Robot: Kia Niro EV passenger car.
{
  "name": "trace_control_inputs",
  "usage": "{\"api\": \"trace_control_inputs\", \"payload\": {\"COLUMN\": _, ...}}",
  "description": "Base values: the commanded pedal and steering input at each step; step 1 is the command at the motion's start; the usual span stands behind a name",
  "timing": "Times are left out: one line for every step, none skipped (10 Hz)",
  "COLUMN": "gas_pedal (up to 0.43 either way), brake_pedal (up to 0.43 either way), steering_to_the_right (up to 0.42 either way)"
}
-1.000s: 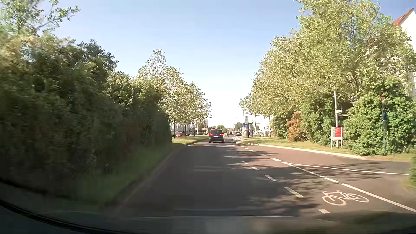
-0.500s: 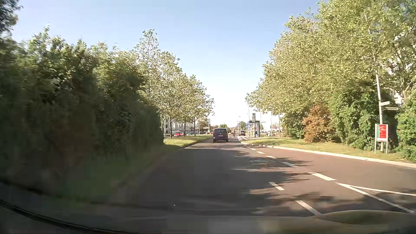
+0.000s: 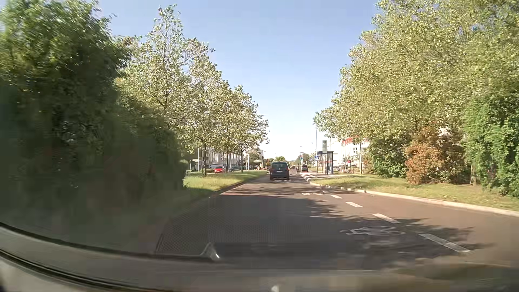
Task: Follow the waypoints while adhering to traffic rules and regulations
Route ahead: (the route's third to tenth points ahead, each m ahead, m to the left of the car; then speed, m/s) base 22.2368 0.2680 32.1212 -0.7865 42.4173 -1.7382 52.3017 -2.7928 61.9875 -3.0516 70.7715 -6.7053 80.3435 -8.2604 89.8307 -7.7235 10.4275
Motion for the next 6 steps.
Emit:
{"api": "trace_control_inputs", "payload": {"gas_pedal": 0.0, "brake_pedal": 0.128, "steering_to_the_right": -0.003}}
{"api": "trace_control_inputs", "payload": {"gas_pedal": 0.0, "brake_pedal": 0.122, "steering_to_the_right": -0.003}}
{"api": "trace_control_inputs", "payload": {"gas_pedal": 0.0, "brake_pedal": 0.134, "steering_to_the_right": -0.002}}
{"api": "trace_control_inputs", "payload": {"gas_pedal": 0.0, "brake_pedal": 0.134, "steering_to_the_right": 0.002}}
{"api": "trace_control_inputs", "payload": {"gas_pedal": 0.0, "brake_pedal": 0.146, "steering_to_the_right": 0.008}}
{"api": "trace_control_inputs", "payload": {"gas_pedal": 0.0, "brake_pedal": 0.146, "steering_to_the_right": 0.01}}
